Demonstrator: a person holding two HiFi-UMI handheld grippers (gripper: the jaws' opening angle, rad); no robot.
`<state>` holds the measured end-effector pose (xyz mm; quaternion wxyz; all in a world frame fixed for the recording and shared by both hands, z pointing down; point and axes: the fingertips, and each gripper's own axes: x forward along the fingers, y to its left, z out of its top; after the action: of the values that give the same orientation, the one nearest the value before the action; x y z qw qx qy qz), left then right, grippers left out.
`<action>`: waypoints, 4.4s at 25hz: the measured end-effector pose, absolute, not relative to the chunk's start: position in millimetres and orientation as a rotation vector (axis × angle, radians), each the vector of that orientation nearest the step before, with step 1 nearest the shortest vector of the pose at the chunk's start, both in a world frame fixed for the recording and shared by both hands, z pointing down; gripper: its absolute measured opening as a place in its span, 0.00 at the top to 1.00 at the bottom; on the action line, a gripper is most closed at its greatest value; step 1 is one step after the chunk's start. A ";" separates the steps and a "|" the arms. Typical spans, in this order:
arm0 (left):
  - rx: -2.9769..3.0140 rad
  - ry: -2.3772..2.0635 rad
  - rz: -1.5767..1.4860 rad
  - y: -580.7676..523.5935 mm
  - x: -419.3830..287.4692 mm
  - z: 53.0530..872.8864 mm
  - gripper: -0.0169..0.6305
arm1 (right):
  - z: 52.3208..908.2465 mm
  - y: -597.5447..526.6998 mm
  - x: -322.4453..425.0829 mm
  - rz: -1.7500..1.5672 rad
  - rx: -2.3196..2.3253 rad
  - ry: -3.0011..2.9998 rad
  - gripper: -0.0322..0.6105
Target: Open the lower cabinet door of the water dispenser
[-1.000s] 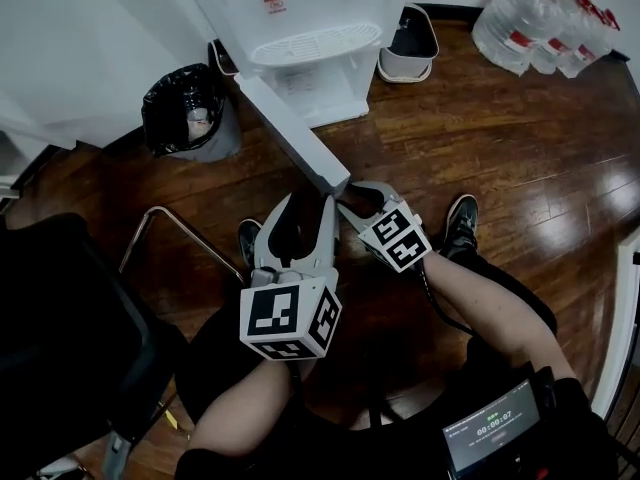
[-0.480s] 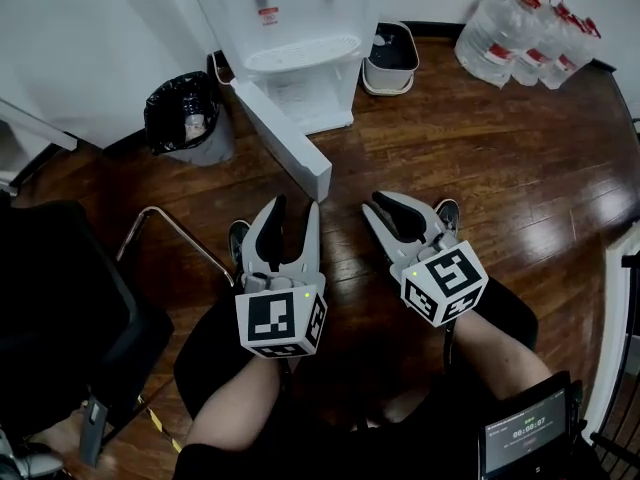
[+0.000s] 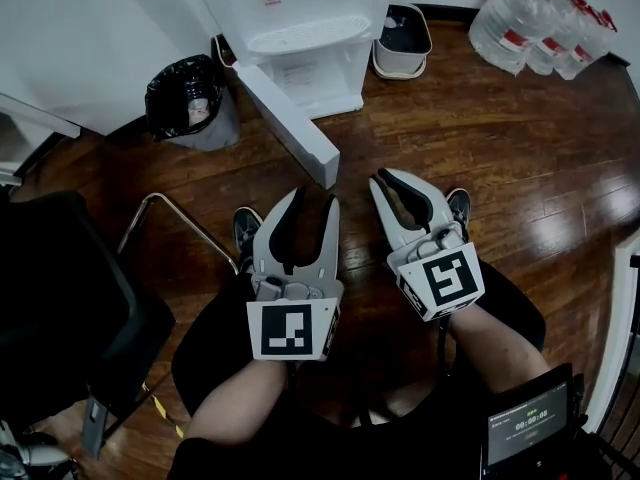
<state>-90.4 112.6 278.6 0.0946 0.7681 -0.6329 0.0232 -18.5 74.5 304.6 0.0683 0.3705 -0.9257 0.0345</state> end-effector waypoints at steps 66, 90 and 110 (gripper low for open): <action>1.933 -1.705 0.616 -61.6 -38.4 575.7 0.70 | 270.6 -111.2 38.5 0.375 1.161 -2.764 0.90; 1.928 -1.693 0.532 -155.6 -33.5 567.5 0.71 | 312.7 -170.9 18.3 0.378 1.115 -2.695 0.90; 1.961 -1.785 0.553 -169.2 -29.7 584.1 0.71 | 315.4 -204.5 35.5 0.495 1.123 -2.719 0.90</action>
<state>-29.7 -169.2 584.1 0.2145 0.7071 -0.6436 0.1993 35.5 -204.5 315.4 0.0794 0.3752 -0.9086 0.1653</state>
